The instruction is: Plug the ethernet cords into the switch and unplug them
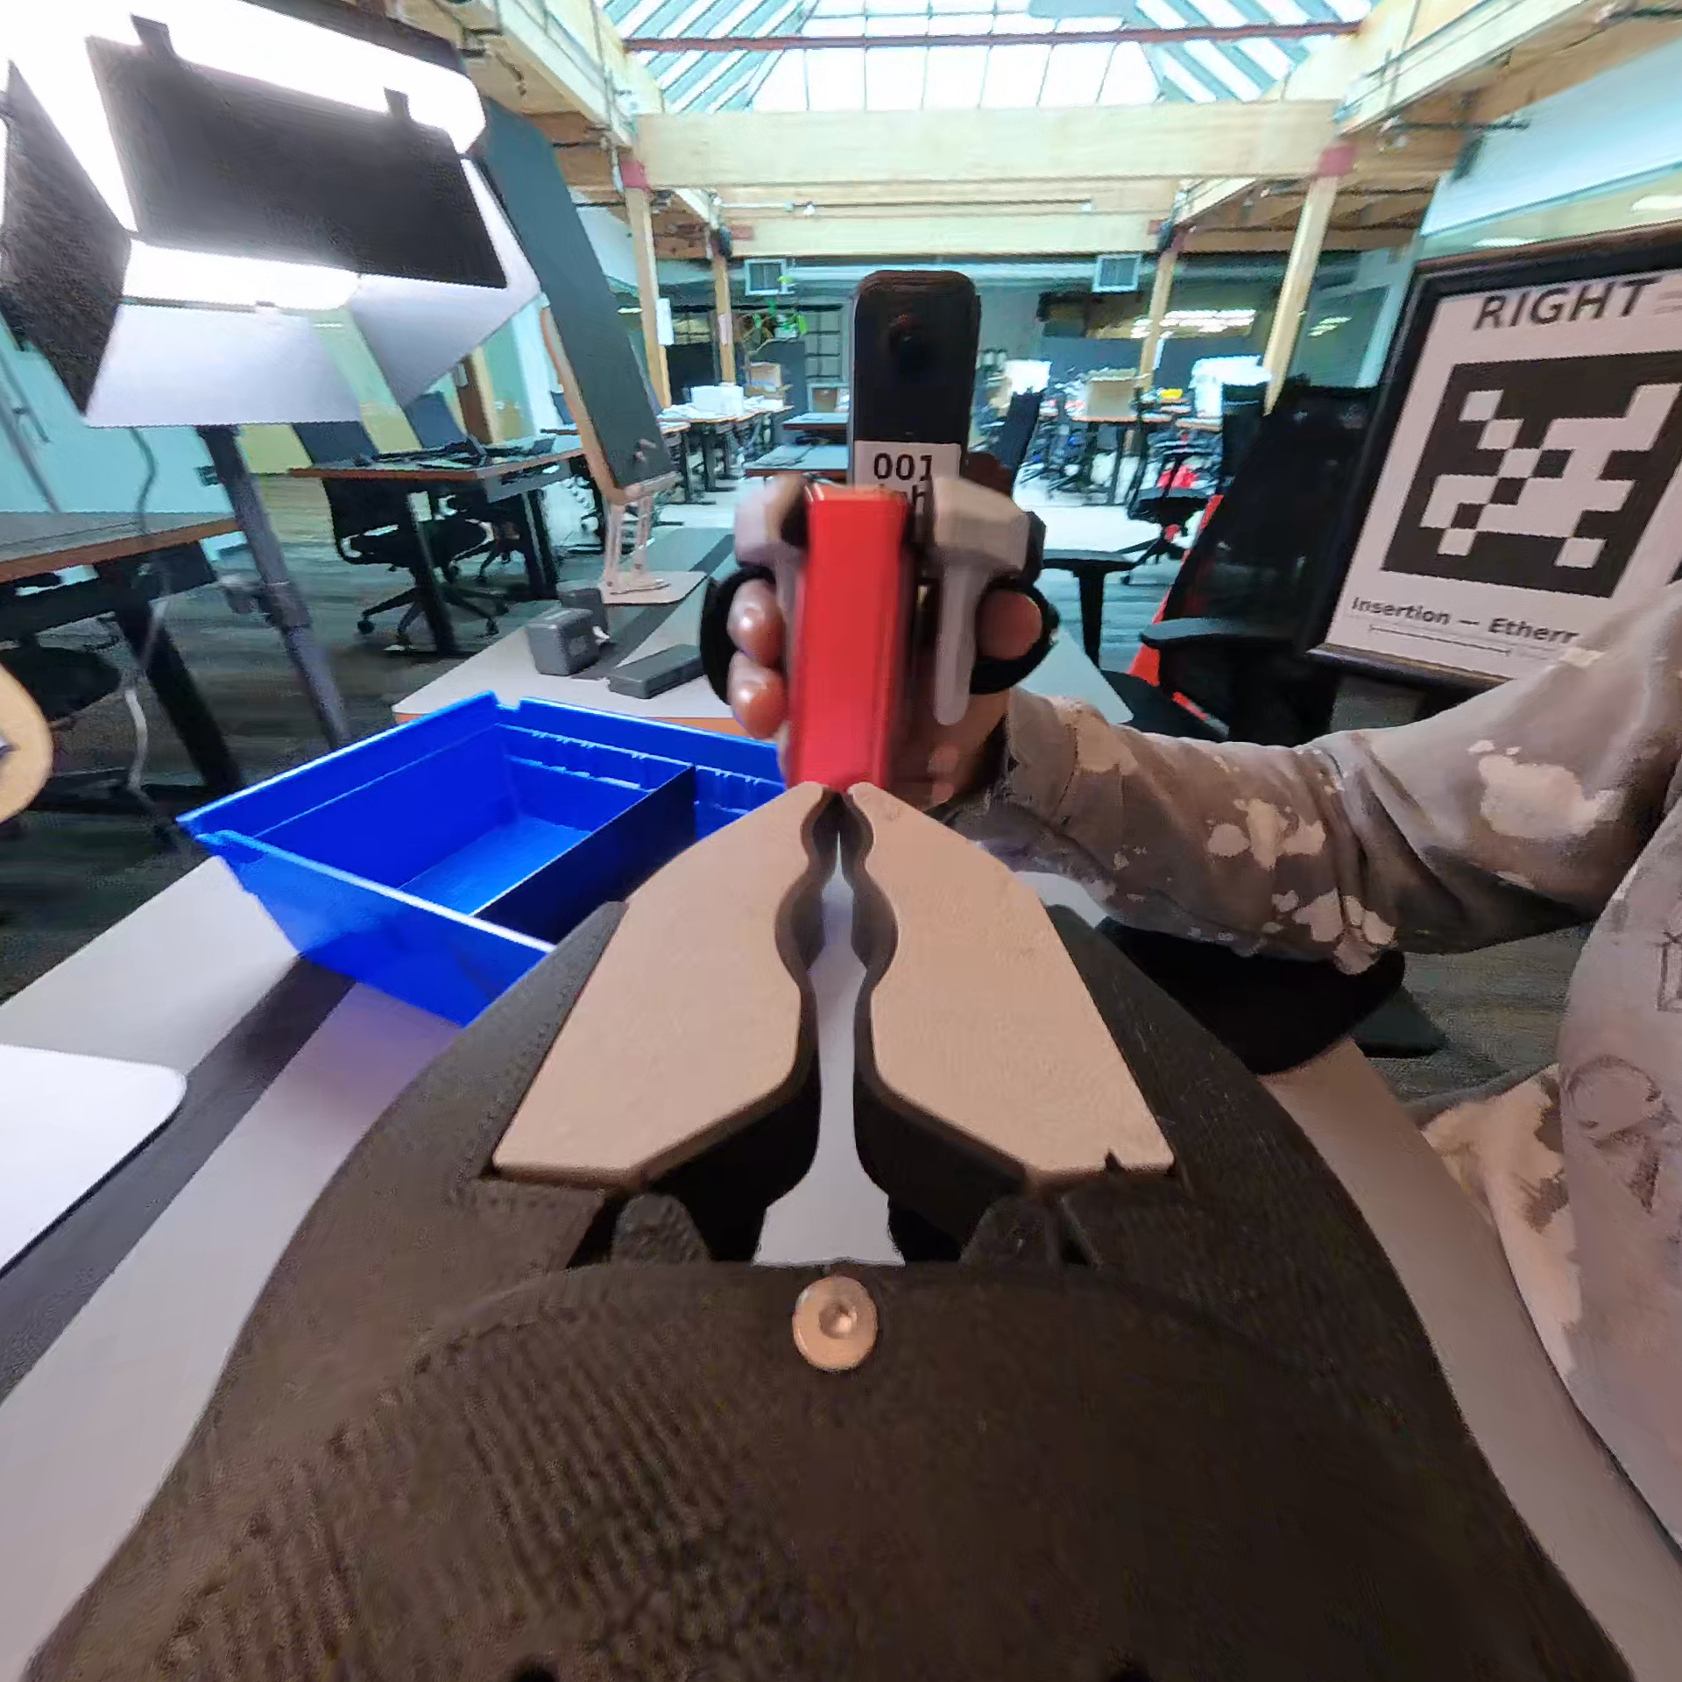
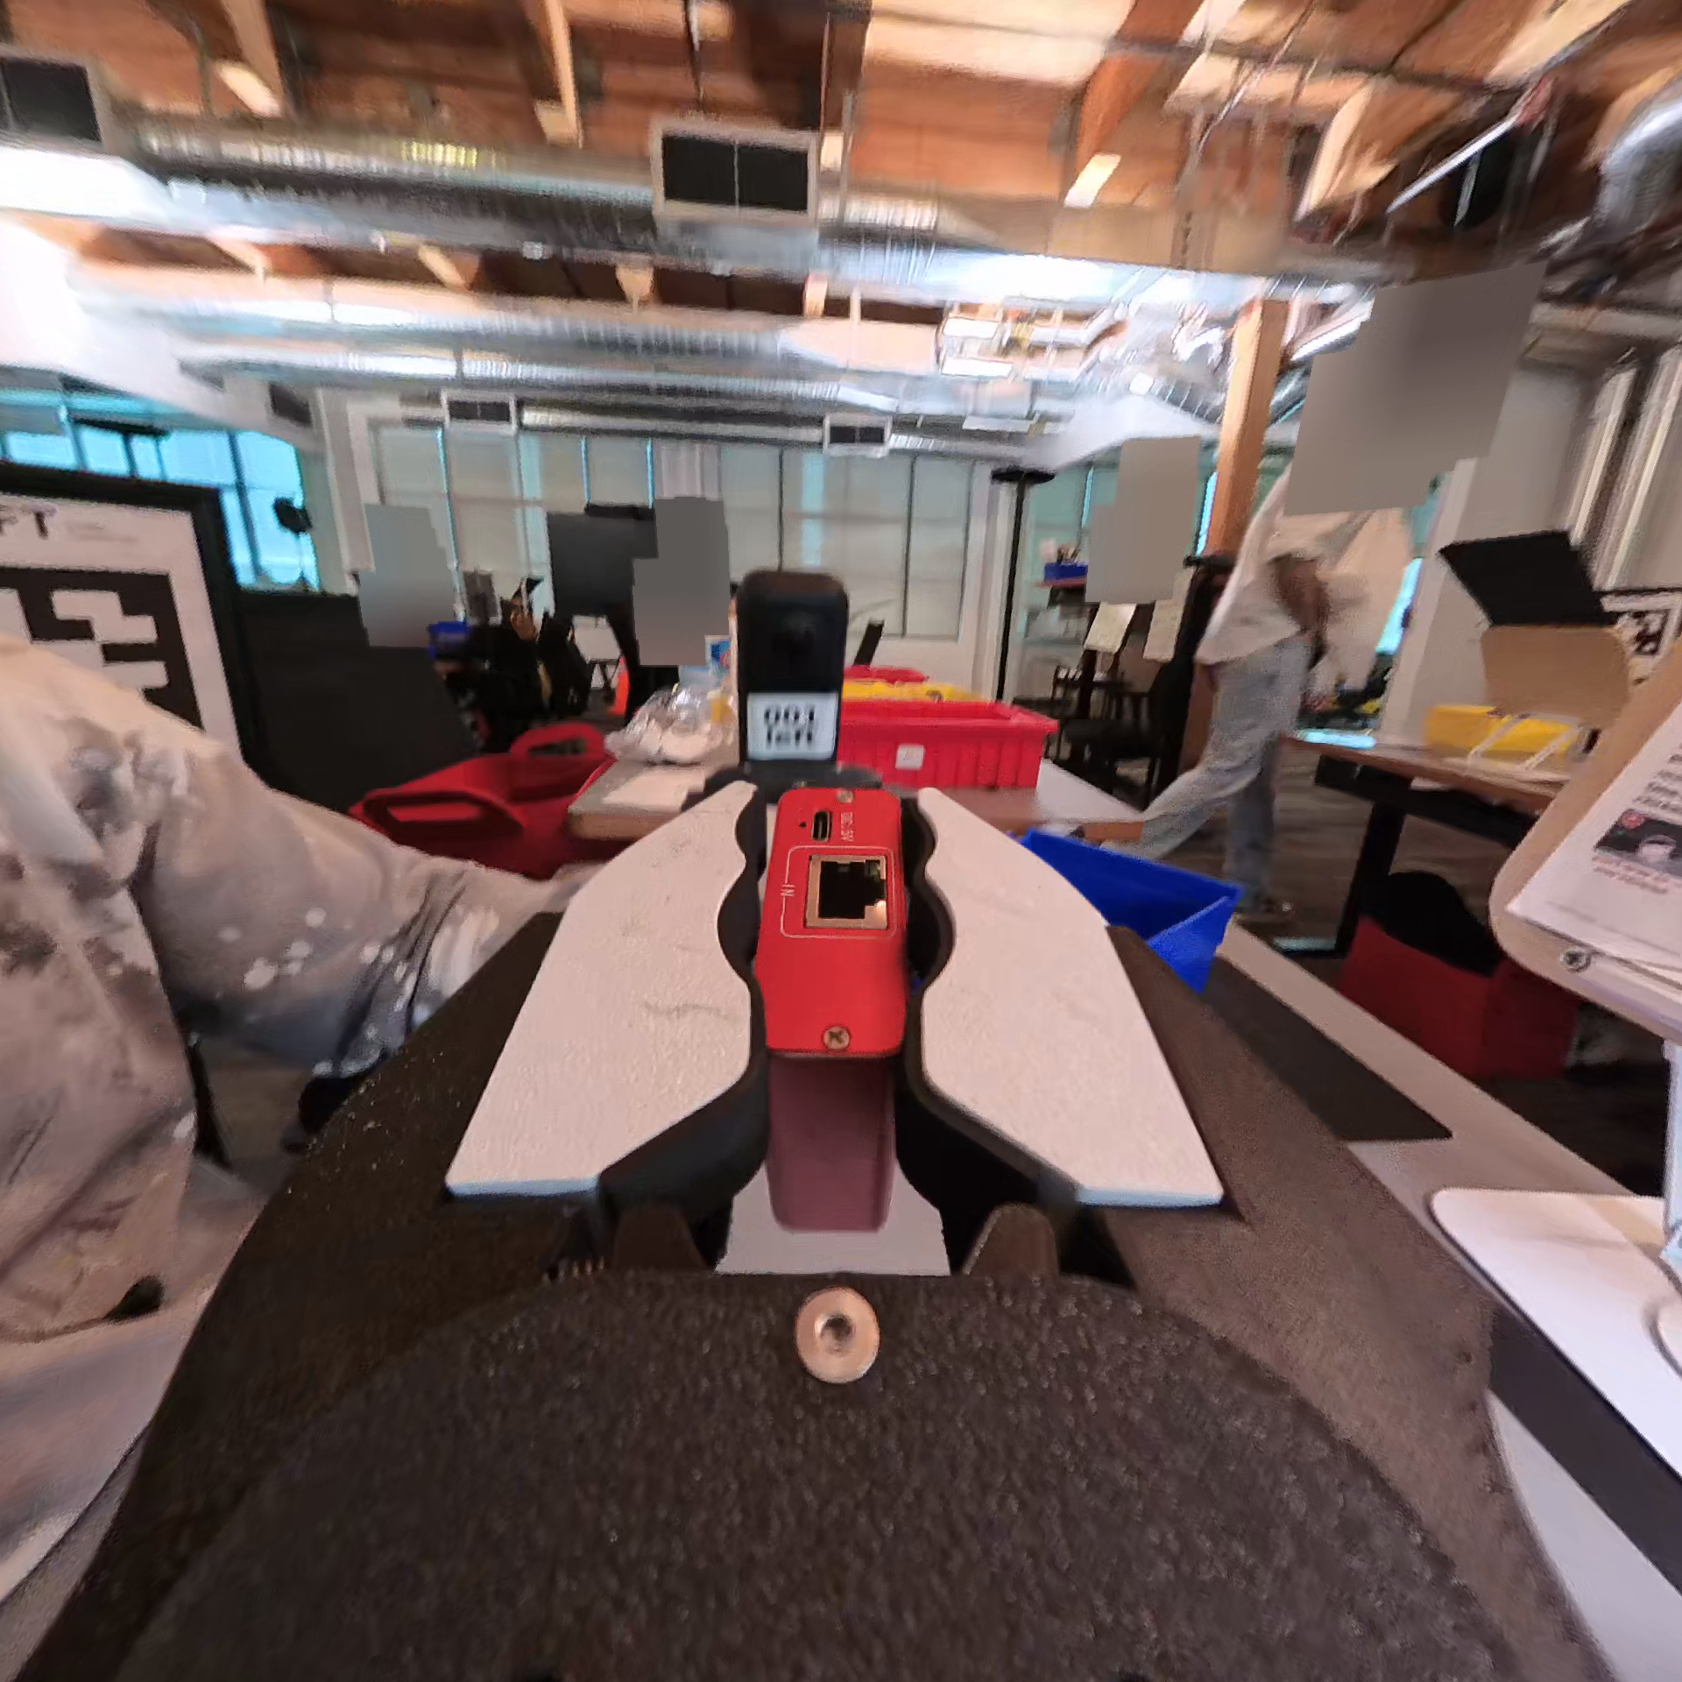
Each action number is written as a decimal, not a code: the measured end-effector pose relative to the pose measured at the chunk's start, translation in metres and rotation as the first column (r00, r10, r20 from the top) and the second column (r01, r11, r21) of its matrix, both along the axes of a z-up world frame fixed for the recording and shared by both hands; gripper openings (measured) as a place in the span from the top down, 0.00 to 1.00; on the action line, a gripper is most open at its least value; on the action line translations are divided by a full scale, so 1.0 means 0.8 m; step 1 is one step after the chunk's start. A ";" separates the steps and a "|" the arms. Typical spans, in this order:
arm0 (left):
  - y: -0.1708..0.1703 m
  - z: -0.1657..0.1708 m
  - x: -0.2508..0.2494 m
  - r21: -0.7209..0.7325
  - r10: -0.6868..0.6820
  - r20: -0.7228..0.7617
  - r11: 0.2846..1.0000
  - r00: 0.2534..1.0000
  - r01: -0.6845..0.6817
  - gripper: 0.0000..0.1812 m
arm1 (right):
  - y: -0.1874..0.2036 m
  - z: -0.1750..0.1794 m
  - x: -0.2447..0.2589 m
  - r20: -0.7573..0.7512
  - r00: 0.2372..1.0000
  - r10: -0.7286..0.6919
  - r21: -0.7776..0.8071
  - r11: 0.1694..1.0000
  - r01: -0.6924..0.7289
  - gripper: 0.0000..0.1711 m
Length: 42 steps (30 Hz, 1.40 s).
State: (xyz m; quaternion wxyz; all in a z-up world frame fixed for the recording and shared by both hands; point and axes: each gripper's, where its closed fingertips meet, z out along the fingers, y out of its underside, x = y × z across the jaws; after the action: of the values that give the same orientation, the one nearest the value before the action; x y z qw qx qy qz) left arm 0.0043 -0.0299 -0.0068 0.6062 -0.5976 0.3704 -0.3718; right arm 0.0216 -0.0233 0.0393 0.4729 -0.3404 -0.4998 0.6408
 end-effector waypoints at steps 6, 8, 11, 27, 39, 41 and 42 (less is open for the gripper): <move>0.003 -0.007 -0.007 -0.041 0.046 -0.064 0.998 0.997 -0.049 0.80 | -0.011 0.006 -0.008 -0.054 0.998 0.017 -0.018 1.000 -0.018 0.84; 0.003 -0.015 0.000 -0.070 0.018 -0.044 0.997 0.999 -0.021 0.73 | -0.017 0.001 -0.012 -0.032 0.999 0.010 0.021 1.000 -0.010 0.84; -0.003 -0.033 0.031 -0.044 -0.014 -0.108 0.999 0.994 0.010 0.74 | -0.028 0.000 -0.017 -0.035 0.998 0.049 0.009 0.999 -0.049 0.84; -0.041 0.007 -0.005 0.162 0.040 -0.325 0.987 0.945 0.014 0.85 | -0.043 -0.068 -0.037 0.284 0.946 -0.159 0.433 0.901 0.021 0.77; -0.046 -0.008 0.001 0.187 0.035 -0.411 0.981 0.911 0.047 0.85 | -0.048 -0.087 -0.043 0.338 0.914 -0.224 0.539 0.842 0.007 0.83; -0.047 -0.007 0.000 0.174 0.016 -0.394 0.983 0.919 0.058 0.85 | -0.051 -0.085 -0.043 0.341 0.918 -0.200 0.519 0.855 -0.006 0.84; -0.048 -0.005 -0.001 0.170 0.009 -0.377 0.984 0.926 0.059 0.85 | -0.052 -0.084 -0.044 0.341 0.919 -0.198 0.511 0.859 -0.005 0.84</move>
State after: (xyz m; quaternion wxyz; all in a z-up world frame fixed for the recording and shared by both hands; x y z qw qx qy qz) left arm 0.0037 -0.0680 -0.0107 0.5701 -0.5963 0.5190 -0.2235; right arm -0.0132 -0.0649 -0.0281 0.4705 -0.3490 -0.7134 0.3846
